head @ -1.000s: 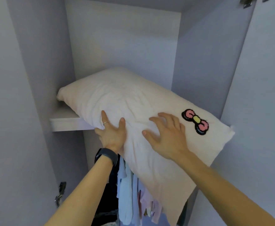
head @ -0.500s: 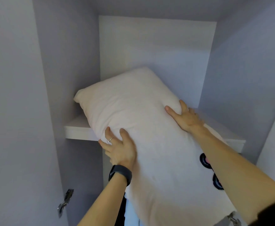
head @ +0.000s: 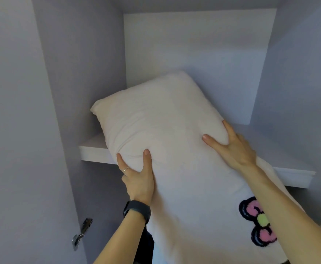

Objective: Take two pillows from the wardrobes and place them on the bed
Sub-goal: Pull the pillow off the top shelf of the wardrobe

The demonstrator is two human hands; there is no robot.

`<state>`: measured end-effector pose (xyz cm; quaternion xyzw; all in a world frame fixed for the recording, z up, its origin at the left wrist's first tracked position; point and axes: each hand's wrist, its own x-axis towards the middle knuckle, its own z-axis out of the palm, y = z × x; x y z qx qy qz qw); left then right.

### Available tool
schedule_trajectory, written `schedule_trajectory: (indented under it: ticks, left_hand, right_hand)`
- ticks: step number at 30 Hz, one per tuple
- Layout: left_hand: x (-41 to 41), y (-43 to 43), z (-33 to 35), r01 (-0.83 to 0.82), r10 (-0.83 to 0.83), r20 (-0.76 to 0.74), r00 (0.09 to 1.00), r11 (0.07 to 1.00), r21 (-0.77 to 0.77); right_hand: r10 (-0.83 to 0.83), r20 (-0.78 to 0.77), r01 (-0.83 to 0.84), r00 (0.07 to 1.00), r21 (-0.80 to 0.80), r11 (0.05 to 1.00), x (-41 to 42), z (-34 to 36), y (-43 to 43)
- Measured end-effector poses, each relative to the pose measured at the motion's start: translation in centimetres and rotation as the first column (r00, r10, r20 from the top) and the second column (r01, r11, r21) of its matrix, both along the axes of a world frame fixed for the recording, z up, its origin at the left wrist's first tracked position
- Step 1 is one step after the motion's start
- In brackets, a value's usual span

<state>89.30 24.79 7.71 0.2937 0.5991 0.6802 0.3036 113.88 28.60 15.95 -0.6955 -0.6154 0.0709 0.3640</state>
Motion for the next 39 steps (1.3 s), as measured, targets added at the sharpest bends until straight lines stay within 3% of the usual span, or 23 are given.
schedule_trajectory:
  ticks: [5, 19, 30, 35, 39]
  left_hand:
    - [-0.5, 0.1, -0.1, 0.025, -0.025, -0.032, 0.999, 1.0, 0.003]
    - [-5.6, -4.2, 0.2, 0.007, 0.025, -0.365, 0.931, 0.996, 0.087]
    - [-11.5, -16.9, -12.2, 0.055, -0.088, -0.407, 0.909, 0.994, -0.093]
    - [-14.1, -21.5, -18.2, 0.042, -0.159, -0.402, 0.902, 0.958, -0.284]
    - [-15.3, -25.3, -22.9, 0.011, -0.212, -0.362, 0.908, 0.875, -0.484]
  right_hand:
    - [-0.091, -0.054, 0.1, 0.994, 0.194, 0.976, -1.1, -1.6, -1.3]
    - [0.092, -0.471, 0.075, 0.877, 0.324, 0.943, -4.2, -9.1, -8.4]
    - [0.059, -0.588, 0.036, 0.807, 0.149, 0.988, -9.3, -22.7, -22.4]
    - [-0.002, -0.618, -0.018, 0.786, -0.026, 1.0, -11.5, -29.0, -27.0]
    - [-0.085, -0.63, -0.078, 0.772, -0.226, 0.971, -11.7, -33.5, -28.8]
